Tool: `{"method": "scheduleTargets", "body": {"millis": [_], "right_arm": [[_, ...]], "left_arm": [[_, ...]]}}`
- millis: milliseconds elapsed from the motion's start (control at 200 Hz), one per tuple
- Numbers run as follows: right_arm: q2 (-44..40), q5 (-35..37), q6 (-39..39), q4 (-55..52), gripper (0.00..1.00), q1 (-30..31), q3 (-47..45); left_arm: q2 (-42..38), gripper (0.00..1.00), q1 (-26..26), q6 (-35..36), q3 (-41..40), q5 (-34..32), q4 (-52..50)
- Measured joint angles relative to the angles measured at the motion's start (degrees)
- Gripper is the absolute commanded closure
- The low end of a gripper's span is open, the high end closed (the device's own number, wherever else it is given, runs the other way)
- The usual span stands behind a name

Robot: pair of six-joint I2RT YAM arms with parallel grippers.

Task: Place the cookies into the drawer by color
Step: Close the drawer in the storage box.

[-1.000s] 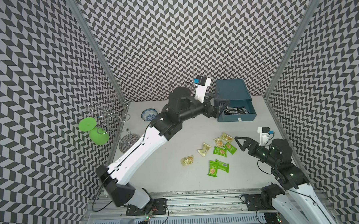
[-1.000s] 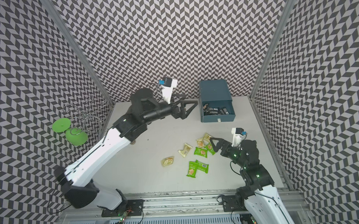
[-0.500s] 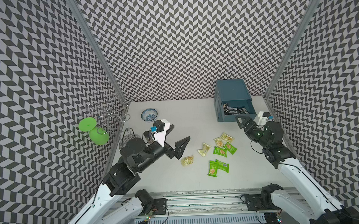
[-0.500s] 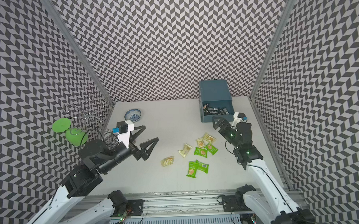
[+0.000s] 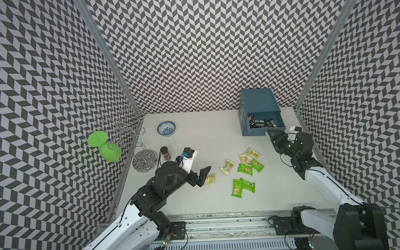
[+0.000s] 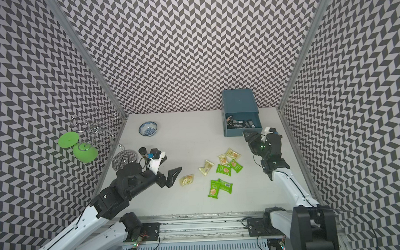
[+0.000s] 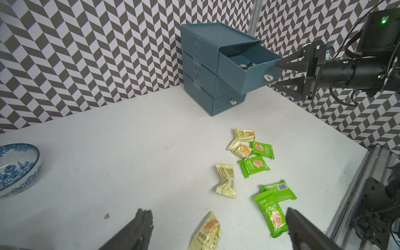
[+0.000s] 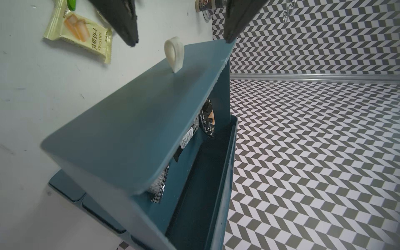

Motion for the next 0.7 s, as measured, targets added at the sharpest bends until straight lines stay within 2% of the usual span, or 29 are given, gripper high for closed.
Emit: {"method": "scheduleTargets", "body": {"millis": [165, 701], "right_arm": [[1.8, -1.5, 1.2, 2.3, 0.44, 0.0, -0.1], [6.7, -1.9, 2.4, 5.1, 0.84, 0.0, 0.6]], "left_arm": [[-0.5, 0.00, 0.0, 0.1, -0.5, 0.6, 1.1], [-2.6, 0.00, 1.7, 0.3, -1.2, 2.6, 3.9]]}}
